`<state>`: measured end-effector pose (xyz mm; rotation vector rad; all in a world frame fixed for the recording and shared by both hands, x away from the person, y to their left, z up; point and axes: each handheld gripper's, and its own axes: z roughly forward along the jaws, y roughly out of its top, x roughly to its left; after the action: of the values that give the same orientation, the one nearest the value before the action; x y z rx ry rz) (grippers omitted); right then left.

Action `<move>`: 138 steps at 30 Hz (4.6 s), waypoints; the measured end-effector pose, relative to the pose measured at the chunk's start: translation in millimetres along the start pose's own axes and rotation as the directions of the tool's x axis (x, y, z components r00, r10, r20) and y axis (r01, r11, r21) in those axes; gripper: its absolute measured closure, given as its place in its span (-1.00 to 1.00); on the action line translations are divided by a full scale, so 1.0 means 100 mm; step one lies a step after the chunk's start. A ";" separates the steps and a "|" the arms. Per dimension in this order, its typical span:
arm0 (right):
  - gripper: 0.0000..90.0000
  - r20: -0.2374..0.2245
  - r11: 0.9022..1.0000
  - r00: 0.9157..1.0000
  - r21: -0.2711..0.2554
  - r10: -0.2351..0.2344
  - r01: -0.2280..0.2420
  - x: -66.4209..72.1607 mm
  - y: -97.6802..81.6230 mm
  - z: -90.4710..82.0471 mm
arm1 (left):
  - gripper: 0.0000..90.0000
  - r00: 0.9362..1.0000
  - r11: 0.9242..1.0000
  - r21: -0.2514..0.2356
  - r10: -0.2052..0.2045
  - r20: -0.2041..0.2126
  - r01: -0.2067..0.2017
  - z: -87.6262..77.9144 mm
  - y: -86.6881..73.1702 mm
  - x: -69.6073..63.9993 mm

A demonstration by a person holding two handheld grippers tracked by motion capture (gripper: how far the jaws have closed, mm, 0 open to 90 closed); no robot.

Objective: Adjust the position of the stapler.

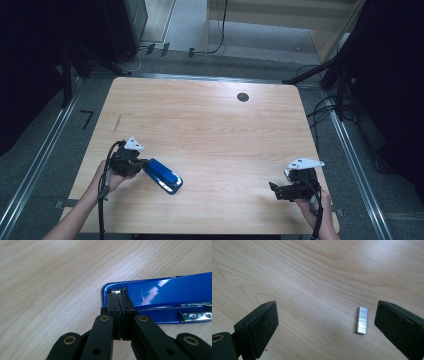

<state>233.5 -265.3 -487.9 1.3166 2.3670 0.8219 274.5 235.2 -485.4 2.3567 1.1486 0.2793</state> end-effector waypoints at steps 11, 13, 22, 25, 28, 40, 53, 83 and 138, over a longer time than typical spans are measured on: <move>-0.88 -0.056 1.000 0.998 0.009 -0.025 0.025 0.26 0.09 0.07 | 1.00 0.998 0.999 0.016 0.041 0.040 -0.042 0.06 0.08 -0.27; -0.88 -0.064 0.999 0.997 0.009 -0.033 0.034 0.32 0.11 0.08 | 1.00 0.998 0.999 0.014 0.041 0.041 -0.042 0.07 0.09 -0.30; -0.87 -0.111 0.998 0.992 0.009 -0.054 0.055 0.57 0.21 0.15 | 1.00 0.998 0.999 0.015 0.041 0.054 -0.042 0.08 0.09 -0.32; -0.87 -0.126 0.998 0.991 0.014 -0.052 0.054 0.63 0.23 0.17 | 1.00 0.997 0.999 0.016 0.039 0.060 -0.040 0.09 0.10 -0.35; -0.83 -0.136 0.998 0.989 0.014 -0.061 0.064 0.69 0.24 0.20 | 1.00 0.997 0.999 0.016 0.040 0.061 -0.041 0.09 0.11 -0.38; -0.67 -0.193 0.993 0.974 0.000 -0.117 0.119 1.12 0.39 0.31 | 1.00 0.997 0.998 0.019 0.053 0.062 -0.055 0.12 0.14 -0.47; -0.33 -0.298 0.979 0.933 -0.046 -0.203 0.198 1.75 0.65 0.56 | 1.00 0.997 0.999 0.008 0.039 0.067 -0.040 0.13 0.14 -0.50; 0.35 -0.285 0.974 0.935 0.016 -0.213 0.226 1.43 0.66 0.53 | 1.00 0.987 0.995 -0.020 0.101 0.125 -0.099 0.27 0.26 -0.86; -0.28 -0.192 0.993 0.975 0.009 -0.111 0.115 0.62 0.58 0.35 | -0.37 0.984 0.978 -0.149 0.161 0.071 -0.149 0.42 0.58 -1.15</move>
<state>258.1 -177.5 -478.6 1.1428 2.5768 0.9298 258.4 101.0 -487.3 2.3105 0.8781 0.3049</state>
